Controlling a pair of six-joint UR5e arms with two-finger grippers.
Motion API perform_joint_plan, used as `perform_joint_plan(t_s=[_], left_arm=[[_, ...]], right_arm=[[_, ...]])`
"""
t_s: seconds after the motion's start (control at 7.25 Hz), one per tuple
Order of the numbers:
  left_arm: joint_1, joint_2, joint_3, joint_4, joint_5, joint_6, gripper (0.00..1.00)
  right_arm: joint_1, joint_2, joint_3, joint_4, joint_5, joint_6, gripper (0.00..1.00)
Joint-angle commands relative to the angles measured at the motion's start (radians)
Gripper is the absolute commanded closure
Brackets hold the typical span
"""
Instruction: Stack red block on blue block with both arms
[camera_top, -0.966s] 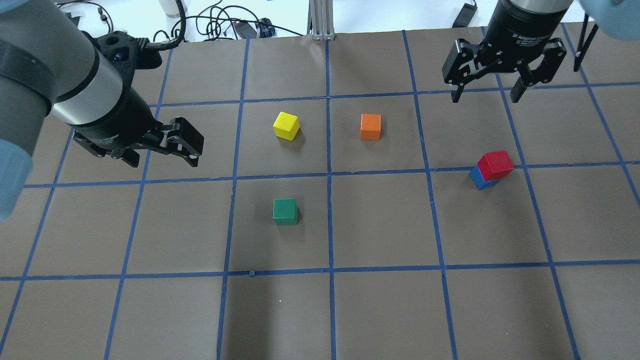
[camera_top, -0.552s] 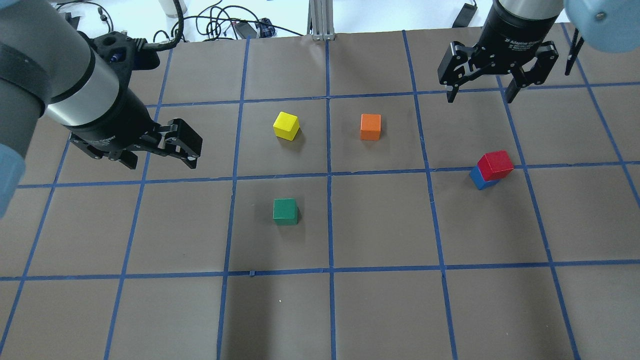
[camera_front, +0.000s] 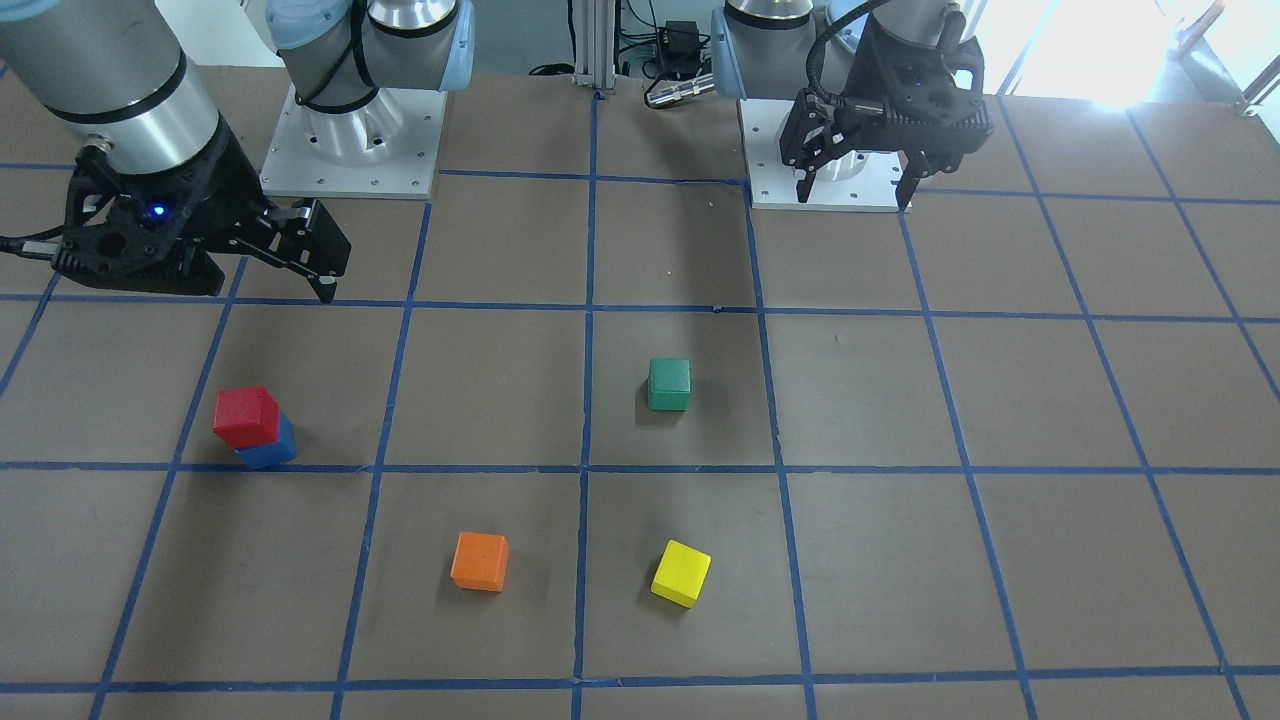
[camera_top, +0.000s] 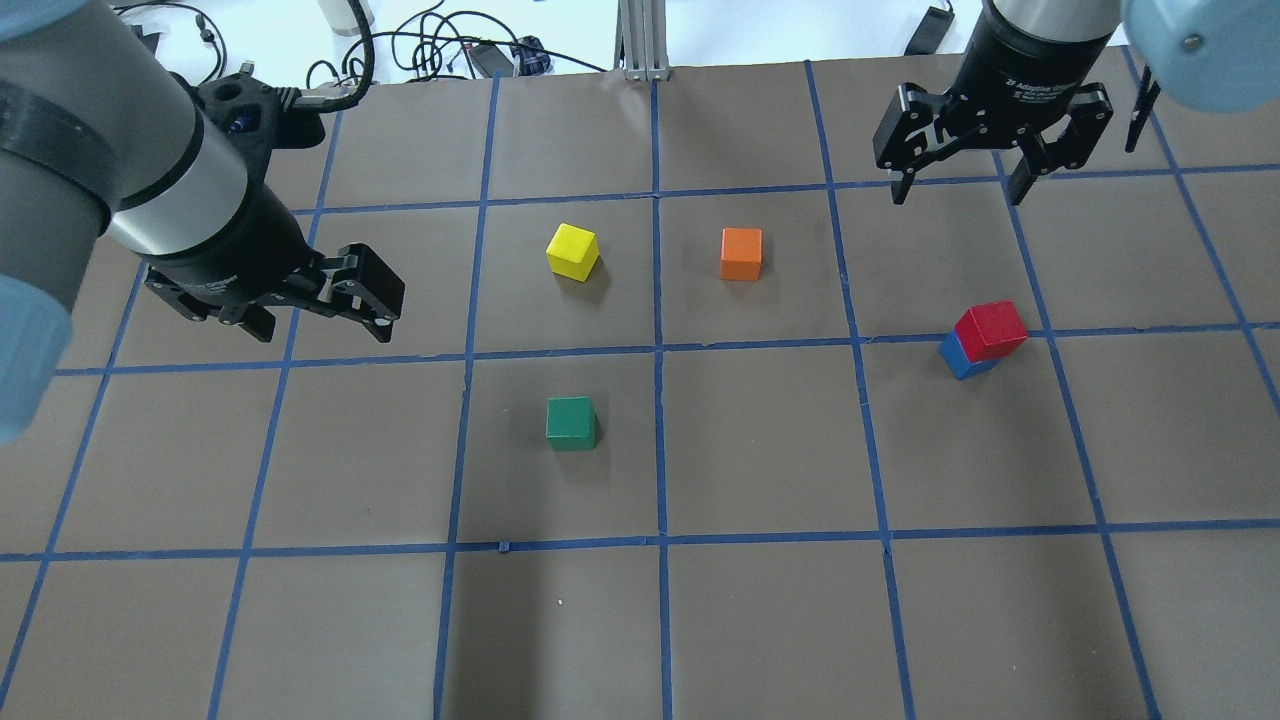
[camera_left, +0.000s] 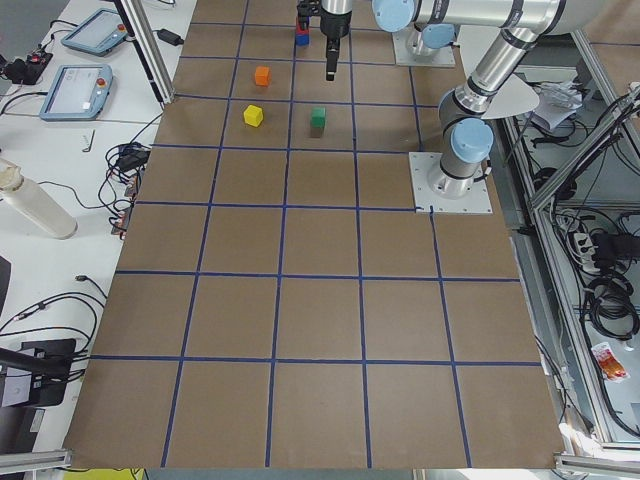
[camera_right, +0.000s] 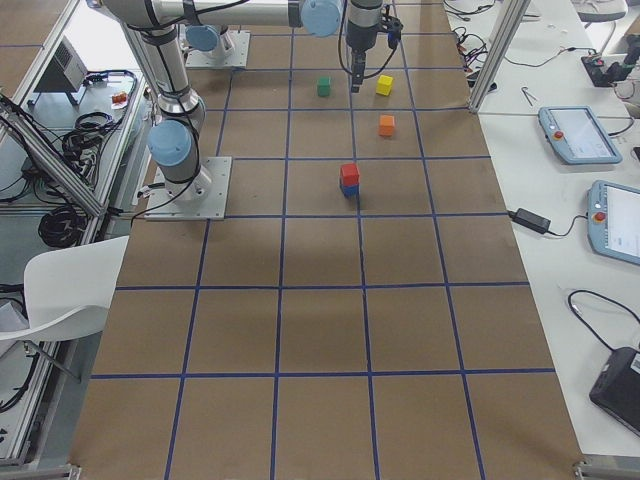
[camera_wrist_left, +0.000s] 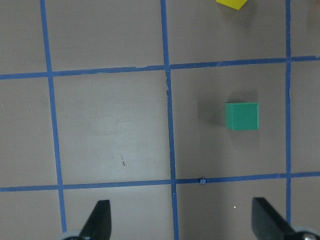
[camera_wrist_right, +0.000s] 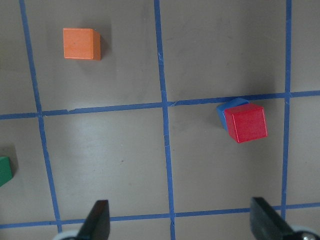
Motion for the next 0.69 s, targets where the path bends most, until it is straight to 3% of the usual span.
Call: perform_joint_plan(t_s=[0.0,0.55], left_arm=[[0.001,0.006,-0.004,0.001,0.002,0.000,0.00],[0.001,0.010,-0.004,0.000,0.004,0.000,0.00]], right_arm=[[0.000,0.004,-0.001,0.000,-0.002,-0.001,0.00],[0.000,0.001,-0.003,-0.002,0.000,0.000,0.00]])
